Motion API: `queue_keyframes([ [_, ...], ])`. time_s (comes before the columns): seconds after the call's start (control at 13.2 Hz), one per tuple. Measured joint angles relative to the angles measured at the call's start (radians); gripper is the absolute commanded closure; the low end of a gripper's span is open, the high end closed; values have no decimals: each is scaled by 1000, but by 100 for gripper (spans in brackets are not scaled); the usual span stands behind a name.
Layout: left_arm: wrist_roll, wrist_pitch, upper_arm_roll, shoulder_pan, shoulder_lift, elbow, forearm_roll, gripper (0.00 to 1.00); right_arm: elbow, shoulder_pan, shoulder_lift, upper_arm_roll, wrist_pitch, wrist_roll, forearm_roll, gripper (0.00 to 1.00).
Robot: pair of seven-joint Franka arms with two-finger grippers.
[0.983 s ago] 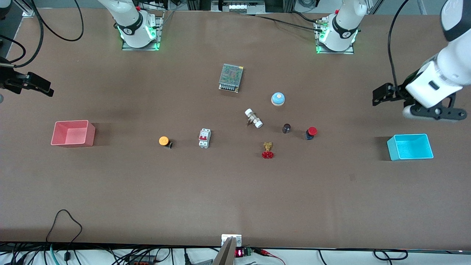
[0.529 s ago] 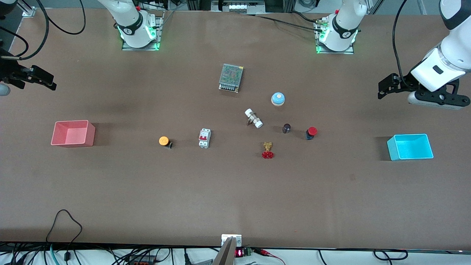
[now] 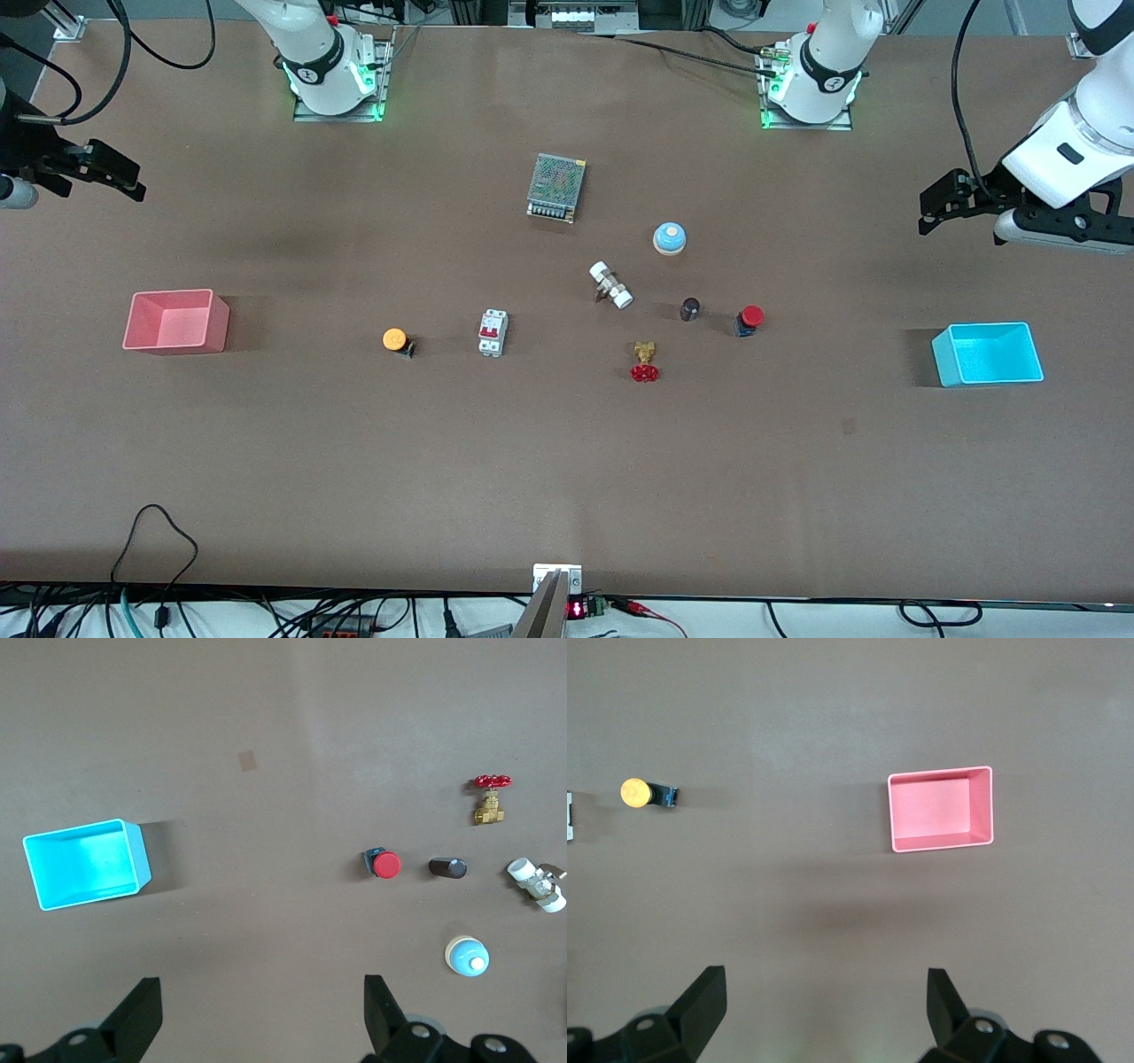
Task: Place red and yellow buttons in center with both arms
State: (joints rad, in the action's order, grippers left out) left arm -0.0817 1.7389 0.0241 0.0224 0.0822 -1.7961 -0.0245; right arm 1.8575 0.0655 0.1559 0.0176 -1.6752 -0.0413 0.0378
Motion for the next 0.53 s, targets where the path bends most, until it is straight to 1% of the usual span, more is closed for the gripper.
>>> queue_keyframes([
  [0.23,7,-49,0,3,-20,52,5,0,0,0,7,0,2,0,0,0],
  [0.53,12,-56,0,5,-37,70,6,0,0,0,14,0,3,0,0,0],
])
